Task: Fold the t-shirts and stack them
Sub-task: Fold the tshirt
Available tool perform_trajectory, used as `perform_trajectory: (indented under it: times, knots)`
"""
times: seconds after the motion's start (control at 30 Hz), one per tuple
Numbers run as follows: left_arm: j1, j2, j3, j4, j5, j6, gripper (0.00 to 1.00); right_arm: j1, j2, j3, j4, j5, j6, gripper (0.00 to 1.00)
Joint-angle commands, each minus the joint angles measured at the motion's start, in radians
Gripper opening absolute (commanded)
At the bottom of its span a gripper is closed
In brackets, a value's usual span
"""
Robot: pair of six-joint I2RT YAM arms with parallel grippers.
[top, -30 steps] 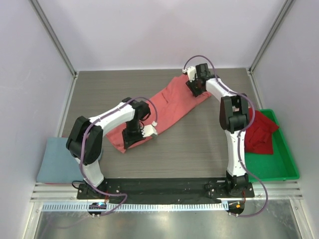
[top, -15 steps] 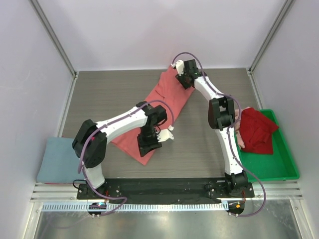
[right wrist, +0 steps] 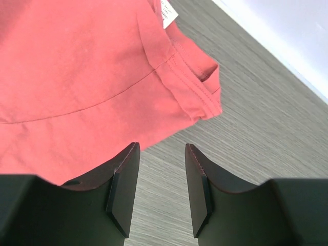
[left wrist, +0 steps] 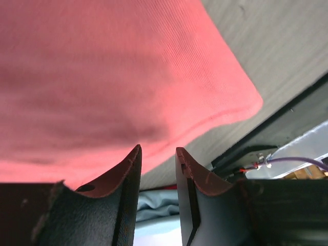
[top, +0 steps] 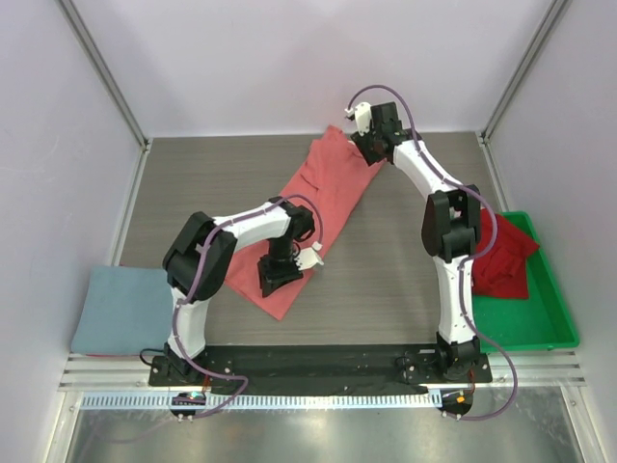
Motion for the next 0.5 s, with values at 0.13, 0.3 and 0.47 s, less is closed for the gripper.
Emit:
perform_trajectory:
  times: [0.13, 0.3, 0.47]
  knots:
    - [-0.030, 0.044, -0.073, 0.117, 0.019, -0.047, 0.33, 0.002, 0.093, 0.016, 0.005, -0.009, 0.015, 0.46]
    - [-0.110, 0.096, -0.084, 0.154, 0.074, -0.086, 0.33, 0.002, 0.200, 0.113, 0.006, -0.006, 0.016, 0.47]
    - [-0.225, 0.157, -0.009, 0.148, 0.131, -0.118, 0.33, 0.002, 0.266, 0.153, 0.005, -0.004, -0.018, 0.47]
